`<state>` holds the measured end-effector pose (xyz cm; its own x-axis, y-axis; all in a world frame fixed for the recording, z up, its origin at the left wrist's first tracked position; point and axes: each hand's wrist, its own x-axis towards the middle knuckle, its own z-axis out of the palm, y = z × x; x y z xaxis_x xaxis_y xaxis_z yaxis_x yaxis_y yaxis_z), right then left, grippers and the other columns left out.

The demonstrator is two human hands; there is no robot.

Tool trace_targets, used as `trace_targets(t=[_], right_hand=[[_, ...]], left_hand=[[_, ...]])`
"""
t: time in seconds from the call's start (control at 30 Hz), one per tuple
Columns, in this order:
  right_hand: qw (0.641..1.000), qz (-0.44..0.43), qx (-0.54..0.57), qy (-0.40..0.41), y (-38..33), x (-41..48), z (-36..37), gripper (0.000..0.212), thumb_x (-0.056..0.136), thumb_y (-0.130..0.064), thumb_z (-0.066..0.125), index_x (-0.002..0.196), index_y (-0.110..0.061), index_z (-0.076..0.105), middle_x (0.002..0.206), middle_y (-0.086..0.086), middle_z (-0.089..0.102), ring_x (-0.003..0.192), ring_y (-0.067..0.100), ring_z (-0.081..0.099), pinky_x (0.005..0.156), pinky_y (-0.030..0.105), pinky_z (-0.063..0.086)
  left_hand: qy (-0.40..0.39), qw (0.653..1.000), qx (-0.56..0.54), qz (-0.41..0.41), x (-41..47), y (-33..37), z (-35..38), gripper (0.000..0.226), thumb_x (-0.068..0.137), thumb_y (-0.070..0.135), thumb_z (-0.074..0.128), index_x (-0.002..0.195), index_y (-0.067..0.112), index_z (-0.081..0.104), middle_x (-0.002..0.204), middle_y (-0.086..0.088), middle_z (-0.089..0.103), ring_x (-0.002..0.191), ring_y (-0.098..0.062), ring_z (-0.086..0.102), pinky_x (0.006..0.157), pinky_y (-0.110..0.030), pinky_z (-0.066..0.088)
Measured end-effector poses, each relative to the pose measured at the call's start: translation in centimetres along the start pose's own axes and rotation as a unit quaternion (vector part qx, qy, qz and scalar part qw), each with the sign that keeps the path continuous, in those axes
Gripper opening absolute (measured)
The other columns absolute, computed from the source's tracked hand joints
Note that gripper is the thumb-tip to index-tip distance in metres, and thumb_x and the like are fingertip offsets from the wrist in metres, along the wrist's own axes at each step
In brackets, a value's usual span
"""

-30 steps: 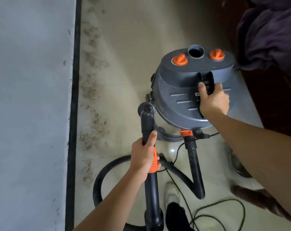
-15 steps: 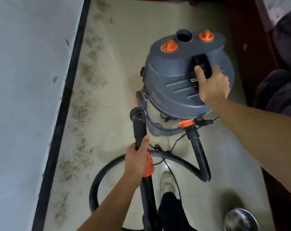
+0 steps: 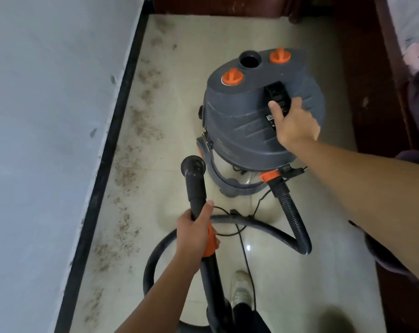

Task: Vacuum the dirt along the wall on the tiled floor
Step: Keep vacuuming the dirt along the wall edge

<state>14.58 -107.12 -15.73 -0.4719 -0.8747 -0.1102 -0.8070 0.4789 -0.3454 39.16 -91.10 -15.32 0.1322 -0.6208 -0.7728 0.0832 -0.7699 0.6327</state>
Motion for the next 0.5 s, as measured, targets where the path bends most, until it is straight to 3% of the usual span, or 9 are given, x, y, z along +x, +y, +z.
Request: trace_targets(t=[0.13, 0.2, 0.3, 0.4, 0.5], right_hand=[[1.000, 0.030, 0.001, -0.004, 0.4, -3.3, 0.3, 0.067, 0.100, -0.052, 0.038, 0.145, -0.003, 0.032, 0.141, 0.023, 0.044, 0.129, 0.041, 0.040, 0.097, 0.053, 0.039], [1.000, 0.023, -0.020, 0.005, 0.8, -6.6, 0.7, 0.070, 0.097, -0.043, 0.050, 0.151, -0.006, 0.026, 0.148, 0.022, 0.035, 0.134, 0.041, 0.033, 0.104, 0.054, 0.035], [0.999, -0.022, -0.043, -0.019, 0.8, -13.1, 1.1, 0.065, 0.093, -0.032, 0.056, 0.149, -0.012, 0.031, 0.154, 0.019, 0.028, 0.138, 0.040, 0.028, 0.108, 0.053, 0.032], [0.993, -0.071, 0.026, -0.090, 0.3, -21.2, 2.9, 0.044, 0.093, -0.029, 0.057, 0.134, -0.013, 0.052, 0.135, 0.013, 0.054, 0.125, 0.033, 0.047, 0.101, 0.045, 0.042], [0.964, -0.044, 0.135, -0.225, -1.2, -30.7, 4.6, 0.020, 0.093, -0.031, 0.060, 0.105, -0.017, 0.067, 0.103, 0.003, 0.070, 0.102, 0.027, 0.065, 0.090, 0.037, 0.051]], left_hand=[[0.022, 1.000, -0.007, 0.007, -1.8, -0.7, -2.2, 0.035, 0.089, 0.035, 0.067, 0.085, 0.004, 0.051, 0.051, -0.011, 0.046, 0.041, -0.023, 0.045, 0.050, -0.033, 0.047], [0.031, 0.999, -0.030, 0.010, -2.8, -1.2, -3.7, 0.033, 0.090, 0.033, 0.067, 0.083, 0.006, 0.049, 0.051, -0.011, 0.041, 0.042, -0.022, 0.040, 0.049, -0.033, 0.043], [0.055, 0.997, -0.060, 0.009, -4.4, -2.2, -6.6, 0.032, 0.091, 0.030, 0.067, 0.079, 0.007, 0.047, 0.053, -0.010, 0.039, 0.043, -0.021, 0.037, 0.046, -0.031, 0.040], [0.070, 0.994, -0.086, 0.017, -6.2, -3.9, -10.3, 0.031, 0.091, 0.030, 0.067, 0.080, 0.007, 0.048, 0.055, -0.012, 0.039, 0.046, -0.022, 0.038, 0.045, -0.030, 0.040], [0.076, 0.990, -0.112, 0.028, -8.4, -6.1, -14.9, 0.033, 0.091, 0.031, 0.067, 0.079, 0.010, 0.045, 0.056, -0.011, 0.036, 0.047, -0.022, 0.037, 0.048, -0.032, 0.040]])
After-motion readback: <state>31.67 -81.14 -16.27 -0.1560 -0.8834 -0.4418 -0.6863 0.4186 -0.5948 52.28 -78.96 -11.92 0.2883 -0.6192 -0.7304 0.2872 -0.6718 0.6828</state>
